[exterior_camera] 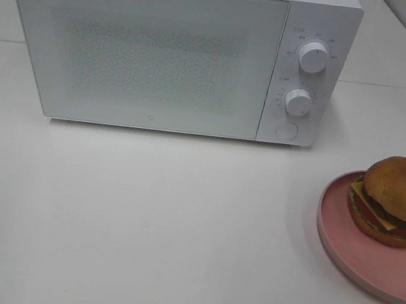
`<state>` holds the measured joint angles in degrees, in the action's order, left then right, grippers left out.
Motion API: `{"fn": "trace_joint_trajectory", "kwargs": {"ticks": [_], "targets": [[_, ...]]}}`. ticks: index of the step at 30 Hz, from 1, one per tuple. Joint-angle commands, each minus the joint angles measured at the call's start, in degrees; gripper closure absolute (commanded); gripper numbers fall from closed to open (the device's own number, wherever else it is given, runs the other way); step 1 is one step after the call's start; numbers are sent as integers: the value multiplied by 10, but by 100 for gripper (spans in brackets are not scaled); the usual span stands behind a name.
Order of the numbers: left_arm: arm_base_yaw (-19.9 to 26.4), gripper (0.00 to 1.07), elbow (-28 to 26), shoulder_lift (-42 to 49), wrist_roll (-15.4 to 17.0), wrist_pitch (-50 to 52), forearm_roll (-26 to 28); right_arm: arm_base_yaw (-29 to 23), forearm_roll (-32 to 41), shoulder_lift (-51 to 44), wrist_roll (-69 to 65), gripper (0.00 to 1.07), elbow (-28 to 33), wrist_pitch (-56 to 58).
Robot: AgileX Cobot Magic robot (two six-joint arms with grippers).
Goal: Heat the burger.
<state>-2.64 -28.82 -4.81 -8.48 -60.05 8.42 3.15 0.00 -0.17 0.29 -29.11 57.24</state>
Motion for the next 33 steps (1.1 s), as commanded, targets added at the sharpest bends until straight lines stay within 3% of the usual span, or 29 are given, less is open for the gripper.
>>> {"fn": "trace_joint_trajectory", "kwargs": {"ticks": [1,10,33], "targets": [[3,106,1,24,3,7,1,2,0,-18,-3,53,1,-5],[42,106,1,64,3,7,1,2,0,-18,-3,53,1,-5],[19,106,1,64,3,7,-3,2,0,-18,-3,53,1,-5]]}}
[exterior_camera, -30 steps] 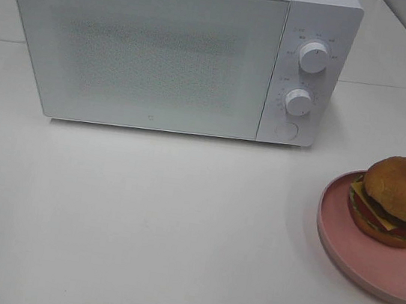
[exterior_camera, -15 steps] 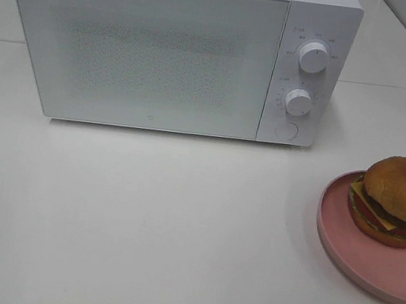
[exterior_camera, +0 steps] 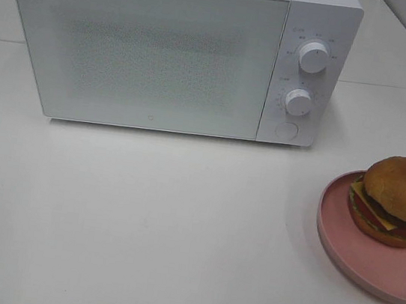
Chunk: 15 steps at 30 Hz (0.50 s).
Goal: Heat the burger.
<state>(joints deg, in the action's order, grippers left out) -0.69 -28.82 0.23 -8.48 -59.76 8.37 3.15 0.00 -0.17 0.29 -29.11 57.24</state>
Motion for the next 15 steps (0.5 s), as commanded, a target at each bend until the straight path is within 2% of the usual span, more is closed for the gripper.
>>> {"fn": "trace_joint_trajectory", "kwargs": {"ticks": [1,15], "targets": [[0,106,1,14,3,5,-3,2,0,-18,-3,53,1,-5],[0,106,1,13,3,5,-3,2,0,-18,-3,53,1,-5]]}}
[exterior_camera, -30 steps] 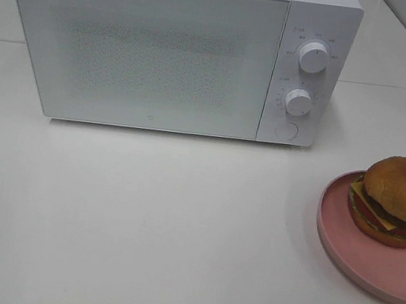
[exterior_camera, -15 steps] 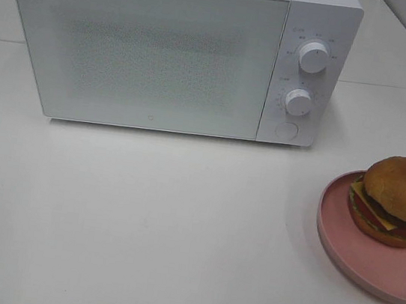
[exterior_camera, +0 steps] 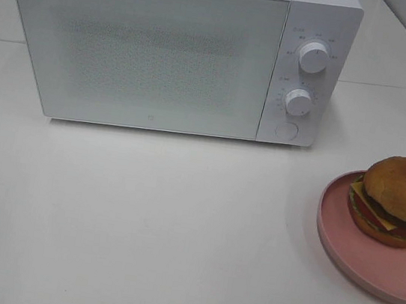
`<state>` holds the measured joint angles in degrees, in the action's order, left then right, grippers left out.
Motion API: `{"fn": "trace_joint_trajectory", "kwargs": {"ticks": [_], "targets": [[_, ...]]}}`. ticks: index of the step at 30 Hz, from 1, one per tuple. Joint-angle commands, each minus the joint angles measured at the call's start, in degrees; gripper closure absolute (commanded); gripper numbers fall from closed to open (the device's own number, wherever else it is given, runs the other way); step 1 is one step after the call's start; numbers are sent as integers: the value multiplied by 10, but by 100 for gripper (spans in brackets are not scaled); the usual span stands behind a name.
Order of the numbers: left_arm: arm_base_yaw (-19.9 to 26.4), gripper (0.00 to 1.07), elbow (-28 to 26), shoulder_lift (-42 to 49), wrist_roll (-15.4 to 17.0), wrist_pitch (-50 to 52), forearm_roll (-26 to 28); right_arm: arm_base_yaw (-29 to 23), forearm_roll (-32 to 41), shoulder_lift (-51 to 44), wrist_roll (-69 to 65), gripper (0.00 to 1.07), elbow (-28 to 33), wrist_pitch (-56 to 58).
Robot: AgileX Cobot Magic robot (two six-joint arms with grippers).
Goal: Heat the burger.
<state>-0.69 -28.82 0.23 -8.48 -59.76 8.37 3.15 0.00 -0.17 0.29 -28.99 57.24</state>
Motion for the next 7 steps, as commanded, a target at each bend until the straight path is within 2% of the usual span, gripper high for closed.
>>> {"fn": "trace_joint_trajectory", "kwargs": {"ticks": [1,7], "targets": [[0,106,1,13,3,5,-3,2,0,-18,-3,53,-1,-5],[0,106,1,13,3,5,-3,2,0,-18,-3,53,-1,-5]]}}
